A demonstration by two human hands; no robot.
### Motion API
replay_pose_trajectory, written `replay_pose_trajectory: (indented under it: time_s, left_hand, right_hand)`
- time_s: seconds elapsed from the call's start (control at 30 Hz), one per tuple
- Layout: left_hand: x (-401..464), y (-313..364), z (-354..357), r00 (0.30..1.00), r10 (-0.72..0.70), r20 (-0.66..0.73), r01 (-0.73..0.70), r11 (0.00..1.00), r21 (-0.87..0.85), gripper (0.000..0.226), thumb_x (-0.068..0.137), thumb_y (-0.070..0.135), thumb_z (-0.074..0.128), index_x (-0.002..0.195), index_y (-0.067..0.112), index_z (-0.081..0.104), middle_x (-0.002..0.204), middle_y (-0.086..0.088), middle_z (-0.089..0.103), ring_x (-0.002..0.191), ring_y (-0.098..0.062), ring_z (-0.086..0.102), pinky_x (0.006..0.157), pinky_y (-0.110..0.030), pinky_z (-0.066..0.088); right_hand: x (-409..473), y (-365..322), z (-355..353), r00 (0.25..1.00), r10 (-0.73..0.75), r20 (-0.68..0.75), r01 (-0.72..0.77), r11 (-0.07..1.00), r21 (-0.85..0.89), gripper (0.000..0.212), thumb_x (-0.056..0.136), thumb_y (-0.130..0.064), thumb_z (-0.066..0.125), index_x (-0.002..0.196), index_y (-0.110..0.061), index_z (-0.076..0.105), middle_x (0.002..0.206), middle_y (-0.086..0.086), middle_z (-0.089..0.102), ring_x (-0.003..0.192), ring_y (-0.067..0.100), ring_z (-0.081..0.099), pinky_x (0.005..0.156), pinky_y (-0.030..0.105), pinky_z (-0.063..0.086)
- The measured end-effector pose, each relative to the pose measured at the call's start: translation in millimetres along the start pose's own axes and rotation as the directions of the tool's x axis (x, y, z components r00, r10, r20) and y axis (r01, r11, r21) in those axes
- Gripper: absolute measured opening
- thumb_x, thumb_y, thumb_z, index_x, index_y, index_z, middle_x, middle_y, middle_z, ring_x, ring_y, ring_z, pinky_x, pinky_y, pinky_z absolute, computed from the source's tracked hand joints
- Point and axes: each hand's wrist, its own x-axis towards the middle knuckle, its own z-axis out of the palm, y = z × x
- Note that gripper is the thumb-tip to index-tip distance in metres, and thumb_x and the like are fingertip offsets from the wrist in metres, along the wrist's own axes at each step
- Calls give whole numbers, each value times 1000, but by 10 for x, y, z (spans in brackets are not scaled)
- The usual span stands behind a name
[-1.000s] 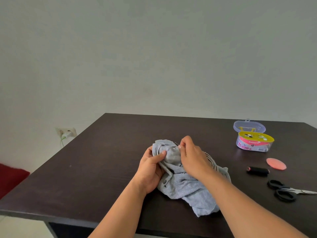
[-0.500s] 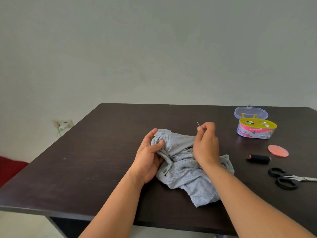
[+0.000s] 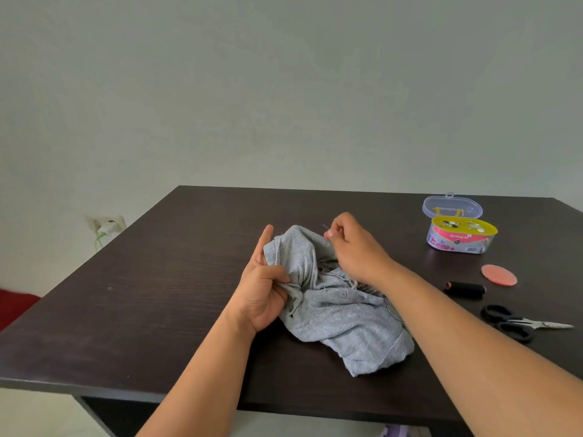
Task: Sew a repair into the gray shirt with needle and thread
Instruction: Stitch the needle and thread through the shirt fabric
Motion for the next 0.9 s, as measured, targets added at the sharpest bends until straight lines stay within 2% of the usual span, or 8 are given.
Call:
replay_pose_trajectory:
  time_s: [0.1, 0.23, 0.33, 0.43, 0.5, 0.63, 0.77, 0.9]
  left_hand:
    - [-11, -1, -6, 999, -17, 31, 18, 999, -32, 93, 80, -29, 27, 151, 30, 43, 122, -13, 70, 106, -27, 70, 105, -45, 49]
    - [-26, 31, -15, 995, -58, 81, 62, 997, -40, 74, 81, -12, 47, 147, 24, 46, 133, -17, 63, 106, -31, 73, 95, -47, 56]
    - [-28, -8, -28, 993, -93, 76, 78, 981, 179, 83, 71, 9, 76, 146, 30, 46, 140, -13, 59, 113, -31, 71, 98, -47, 56]
    - [-66, -81, 7, 993, -84, 83, 41, 905, 424, 107, 63, 17, 94, 152, 31, 37, 142, -3, 59, 116, -20, 69, 104, -41, 53]
    - [-66, -109, 16, 995, -54, 83, 11, 893, 449, 98, 73, 11, 90, 153, 27, 37, 137, 0, 63, 118, -17, 68, 107, -40, 51]
    - [-46, -88, 8, 997, 26, 77, -54, 920, 389, 59, 98, 1, 61, 148, 29, 47, 131, -2, 70, 121, -22, 67, 110, -45, 46]
    - [-71, -38, 24, 999, -1, 40, -7, 983, 182, 48, 100, -5, 48, 135, 26, 60, 122, -10, 74, 112, -26, 71, 100, -43, 53]
    - [-74, -34, 35, 998, -39, 46, 35, 996, 82, 43, 101, -4, 47, 132, 22, 61, 120, -16, 73, 109, -30, 72, 97, -46, 55]
  right_hand:
    - [17, 19, 9, 987, 36, 157, -10, 986, -168, 15, 106, -23, 34, 103, -17, 48, 79, -3, 52, 60, 12, 43, 54, 27, 33]
    - [46, -17, 9, 997, 23, 74, -15, 994, -104, 14, 105, -24, 39, 99, -17, 50, 74, -5, 51, 55, 10, 42, 51, 23, 34]
    - [89, -61, -42, 1000, -9, -3, 9, 1000, -11, 12, 104, -25, 44, 97, -17, 51, 70, -2, 51, 51, 11, 41, 45, 19, 36]
    - [114, -109, -83, 991, -79, -106, 80, 997, 4, 11, 103, -23, 48, 93, -19, 50, 70, 0, 54, 53, 11, 42, 51, 25, 35]
    - [118, -137, -88, 985, -102, -142, 106, 994, 17, 11, 102, -23, 50, 92, -19, 50, 74, 3, 58, 56, 12, 44, 55, 27, 37]
    - [107, -154, -73, 983, -116, -141, 117, 993, -3, 11, 102, -23, 50, 92, -19, 50, 74, 2, 58, 55, 10, 43, 56, 27, 38]
    - [101, -134, -54, 986, -95, -140, 97, 995, 10, 11, 103, -23, 47, 94, -18, 50, 69, -4, 55, 48, 4, 43, 53, 24, 39]
    - [91, -109, -64, 986, -85, -144, 84, 996, -13, 11, 103, -23, 47, 95, -17, 50, 70, -4, 56, 51, 8, 43, 54, 26, 36]
